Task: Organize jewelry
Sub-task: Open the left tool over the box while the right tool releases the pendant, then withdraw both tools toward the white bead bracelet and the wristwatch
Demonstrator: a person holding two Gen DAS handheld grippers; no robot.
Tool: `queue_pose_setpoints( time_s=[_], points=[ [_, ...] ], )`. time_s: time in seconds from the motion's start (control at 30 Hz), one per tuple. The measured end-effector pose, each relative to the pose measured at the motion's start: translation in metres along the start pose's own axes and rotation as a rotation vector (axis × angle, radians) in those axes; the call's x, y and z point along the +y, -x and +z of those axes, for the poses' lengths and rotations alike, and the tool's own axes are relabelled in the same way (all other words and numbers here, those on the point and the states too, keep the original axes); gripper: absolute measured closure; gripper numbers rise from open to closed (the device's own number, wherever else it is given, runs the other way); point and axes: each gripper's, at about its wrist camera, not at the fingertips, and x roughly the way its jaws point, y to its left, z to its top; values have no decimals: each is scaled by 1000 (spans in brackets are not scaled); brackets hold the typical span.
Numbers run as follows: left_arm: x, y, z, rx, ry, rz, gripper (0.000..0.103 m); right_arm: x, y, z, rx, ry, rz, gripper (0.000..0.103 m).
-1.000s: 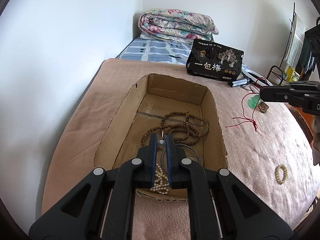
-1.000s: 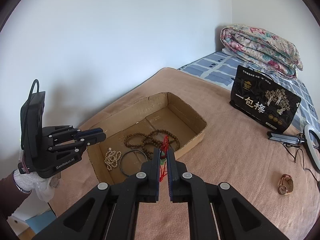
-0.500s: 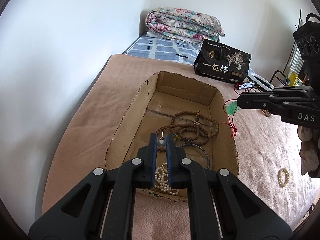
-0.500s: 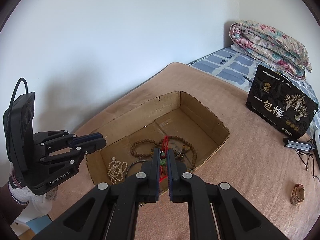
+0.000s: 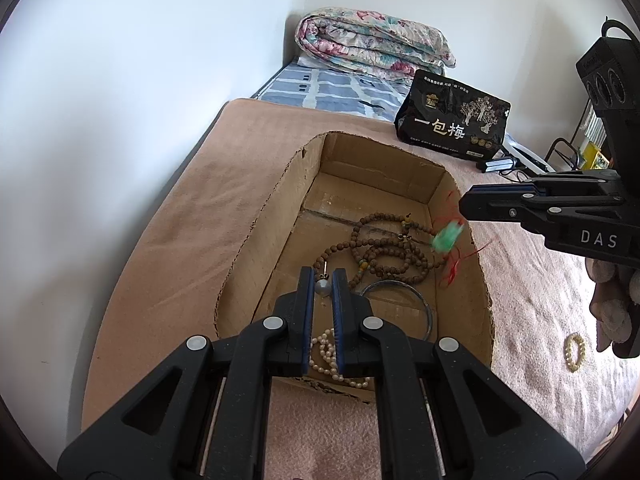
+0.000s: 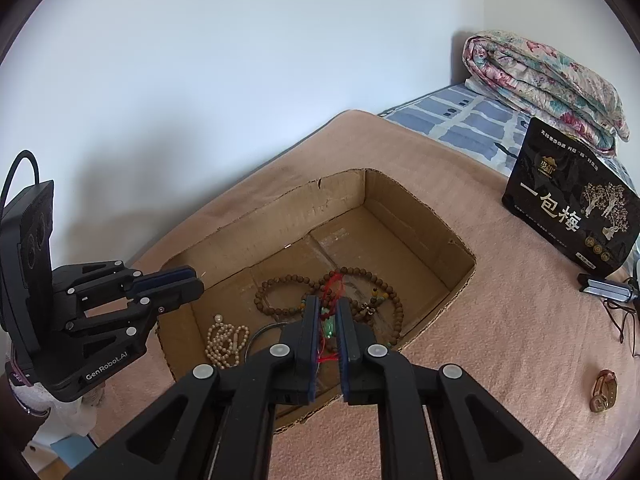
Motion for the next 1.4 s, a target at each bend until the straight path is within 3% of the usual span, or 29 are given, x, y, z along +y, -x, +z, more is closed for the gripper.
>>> queue_pose_setpoints(
  time_s=[0.13, 0.17, 0.27, 0.3, 0.33, 0.6, 1.1, 1.4],
  points=[
    [-2, 2, 1, -4, 3, 7, 96, 0, 3, 0, -14, -3, 1, 73],
    [-2, 2, 0, -4, 5, 8, 92, 0, 4, 0, -14, -2, -1, 66],
    [-2, 6, 0, -16, 11, 18, 55, 0, 9, 0, -33, -6, -35, 28],
    [-3, 8, 0, -25, 12, 19, 54, -1, 12, -1, -46, -12, -45, 19],
    [-3, 9, 1, -25, 12, 19, 54, -2, 14, -1, -57, -19, -49, 17],
    [-7, 17, 2, -34, 13, 33, 45, -7, 28, -5, -81, -35, -126, 1],
    [-44, 32, 3, -61, -28, 21, 45, -37, 68, -29, -124, -79, -267, 0],
    [-101, 33, -5, -25, -92, -89, 45, -82, 104, -61, -137, -153, -305, 0]
  ],
)
